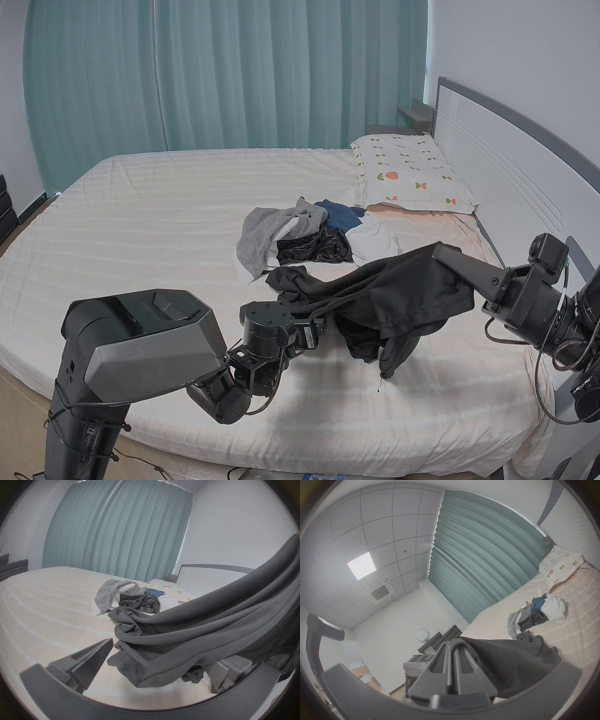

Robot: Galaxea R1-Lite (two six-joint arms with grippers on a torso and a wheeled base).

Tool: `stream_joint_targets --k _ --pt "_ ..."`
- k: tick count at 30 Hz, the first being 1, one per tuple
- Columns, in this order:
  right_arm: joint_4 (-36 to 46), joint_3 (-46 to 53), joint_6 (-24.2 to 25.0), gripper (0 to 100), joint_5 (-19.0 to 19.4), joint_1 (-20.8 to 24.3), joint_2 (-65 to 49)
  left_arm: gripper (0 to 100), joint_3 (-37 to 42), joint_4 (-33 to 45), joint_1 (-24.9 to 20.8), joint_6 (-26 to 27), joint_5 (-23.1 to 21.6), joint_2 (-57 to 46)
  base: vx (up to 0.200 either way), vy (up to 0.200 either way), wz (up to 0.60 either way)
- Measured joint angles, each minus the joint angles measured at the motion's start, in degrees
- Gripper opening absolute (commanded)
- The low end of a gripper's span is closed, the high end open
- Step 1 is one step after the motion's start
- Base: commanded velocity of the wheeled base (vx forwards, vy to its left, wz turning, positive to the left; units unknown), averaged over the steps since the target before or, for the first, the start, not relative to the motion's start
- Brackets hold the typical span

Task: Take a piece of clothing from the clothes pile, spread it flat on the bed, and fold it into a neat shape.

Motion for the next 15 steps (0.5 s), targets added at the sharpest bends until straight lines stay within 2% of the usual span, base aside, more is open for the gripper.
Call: stream_joint_targets --k 9,15 --pt "8.2 -10.1 -0.1 0 0.6 -0.7 -1.2 100 0.0 0.3 2.1 -2.7 -0.4 3.0 0.0 0.0 0.0" --pt "9.8 -13.5 0.0 0 1.5 -2.0 -1.2 100 -1.4 0.3 2.8 -3.0 -0.6 5.4 0.0 0.0 0.0"
